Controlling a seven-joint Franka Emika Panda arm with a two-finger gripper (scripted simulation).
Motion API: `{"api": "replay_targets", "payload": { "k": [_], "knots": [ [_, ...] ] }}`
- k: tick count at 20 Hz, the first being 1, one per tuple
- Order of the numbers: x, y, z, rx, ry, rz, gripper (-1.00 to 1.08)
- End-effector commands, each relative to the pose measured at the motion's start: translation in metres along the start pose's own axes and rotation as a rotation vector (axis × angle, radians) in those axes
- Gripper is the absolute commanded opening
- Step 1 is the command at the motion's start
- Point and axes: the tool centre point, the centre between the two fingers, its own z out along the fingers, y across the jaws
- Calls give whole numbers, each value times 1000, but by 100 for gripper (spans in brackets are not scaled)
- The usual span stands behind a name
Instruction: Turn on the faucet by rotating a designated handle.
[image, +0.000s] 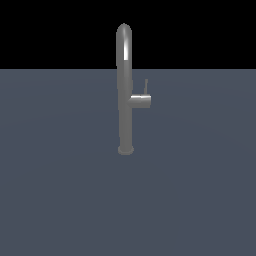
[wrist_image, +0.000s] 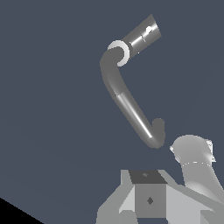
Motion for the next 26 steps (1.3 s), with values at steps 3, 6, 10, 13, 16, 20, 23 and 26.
{"api": "replay_targets", "payload": {
  "k": [3,6,10,13,16,20,23,26],
  "knots": [
    [29,-3,2,82,-87,80,-100],
    [49,-4,6,139,-148,137,-100],
    [76,-3,12,218,-233,215,-100],
    [96,-2,18,279,-297,274,-100],
    [116,0,26,340,-362,334,-100],
    [142,4,39,424,-451,418,-100],
    [160,7,51,489,-520,482,-100],
    [176,11,64,548,-583,541,-100]
  ]
}}
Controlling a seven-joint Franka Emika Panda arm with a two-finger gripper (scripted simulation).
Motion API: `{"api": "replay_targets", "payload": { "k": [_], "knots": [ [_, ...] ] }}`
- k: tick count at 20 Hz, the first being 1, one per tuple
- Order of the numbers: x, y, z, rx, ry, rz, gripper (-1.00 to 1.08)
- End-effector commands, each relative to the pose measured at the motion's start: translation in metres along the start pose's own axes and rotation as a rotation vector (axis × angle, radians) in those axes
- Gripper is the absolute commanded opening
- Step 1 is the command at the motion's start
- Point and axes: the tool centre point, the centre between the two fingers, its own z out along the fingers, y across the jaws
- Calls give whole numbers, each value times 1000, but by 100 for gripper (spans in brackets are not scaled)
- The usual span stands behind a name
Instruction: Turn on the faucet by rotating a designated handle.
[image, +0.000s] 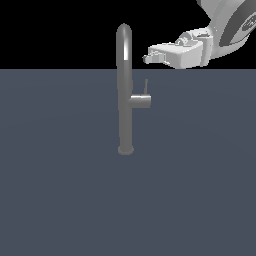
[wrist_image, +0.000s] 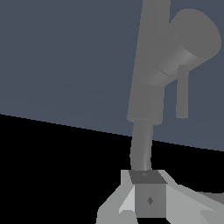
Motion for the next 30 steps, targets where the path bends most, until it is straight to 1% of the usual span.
{"api": "replay_targets", "payload": {
  "k": [1,4,7,10,13,16,23,30],
  "knots": [
    [16,-2,2,49,-52,48,-100],
    [33,-3,4,96,-101,95,-100],
    [46,-4,7,134,-142,133,-100],
    [55,-4,10,163,-172,162,-100],
    [61,-4,12,181,-192,180,-100],
    [64,-4,14,189,-200,187,-100],
    [64,-3,14,188,-199,186,-100],
    [52,14,15,188,-199,186,-100]
  ]
}}
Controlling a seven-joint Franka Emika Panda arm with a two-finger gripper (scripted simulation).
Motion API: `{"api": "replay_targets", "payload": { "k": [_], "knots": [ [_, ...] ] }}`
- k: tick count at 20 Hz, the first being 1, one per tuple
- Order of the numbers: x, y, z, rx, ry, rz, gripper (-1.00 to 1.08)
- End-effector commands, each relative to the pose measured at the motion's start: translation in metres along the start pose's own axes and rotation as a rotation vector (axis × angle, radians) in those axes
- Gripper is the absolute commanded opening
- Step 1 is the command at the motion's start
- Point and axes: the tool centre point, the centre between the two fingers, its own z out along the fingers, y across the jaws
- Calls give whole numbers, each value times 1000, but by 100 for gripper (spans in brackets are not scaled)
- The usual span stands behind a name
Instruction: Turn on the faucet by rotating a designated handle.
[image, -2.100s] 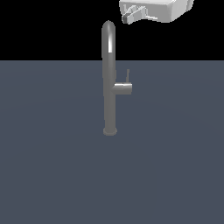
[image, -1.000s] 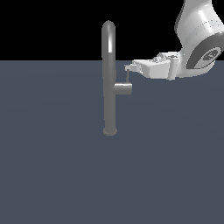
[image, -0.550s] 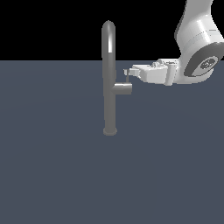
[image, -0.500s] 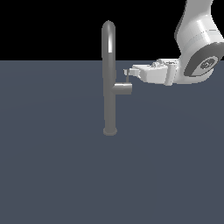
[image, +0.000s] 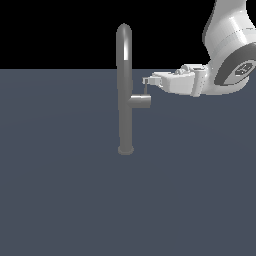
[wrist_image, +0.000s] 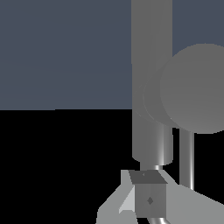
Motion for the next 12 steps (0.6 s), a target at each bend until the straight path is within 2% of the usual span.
{"api": "replay_targets", "payload": {
  "k": [1,4,12],
  "knots": [
    [-3,7,0,0,0,0,-100],
    [-2,7,0,2,1,0,-100],
    [-3,32,0,1,0,0,-100]
  ]
}}
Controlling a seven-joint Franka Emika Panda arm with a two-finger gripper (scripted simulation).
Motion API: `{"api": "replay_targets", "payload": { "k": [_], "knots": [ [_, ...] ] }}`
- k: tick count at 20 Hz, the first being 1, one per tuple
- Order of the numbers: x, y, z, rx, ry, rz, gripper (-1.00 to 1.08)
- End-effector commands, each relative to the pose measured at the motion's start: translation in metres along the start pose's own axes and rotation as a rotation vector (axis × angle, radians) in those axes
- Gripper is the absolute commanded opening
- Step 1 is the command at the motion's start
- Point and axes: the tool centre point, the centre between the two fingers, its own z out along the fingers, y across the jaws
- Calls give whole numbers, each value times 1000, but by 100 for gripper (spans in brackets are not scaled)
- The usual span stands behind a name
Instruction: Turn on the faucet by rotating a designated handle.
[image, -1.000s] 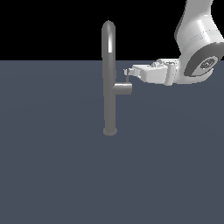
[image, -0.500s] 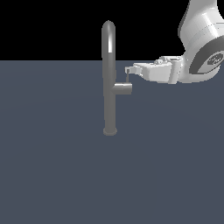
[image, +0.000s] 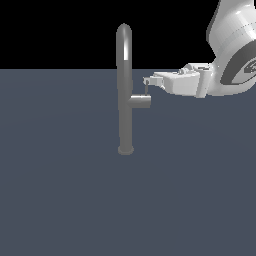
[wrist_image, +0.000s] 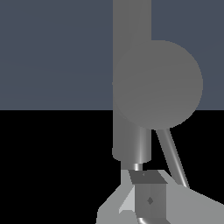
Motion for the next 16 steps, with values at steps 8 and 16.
{"api": "replay_targets", "payload": {
  "k": [8,16],
  "knots": [
    [2,23,0,-4,-2,-2,-100],
    [16,50,0,-8,-6,5,-100]
  ]
}}
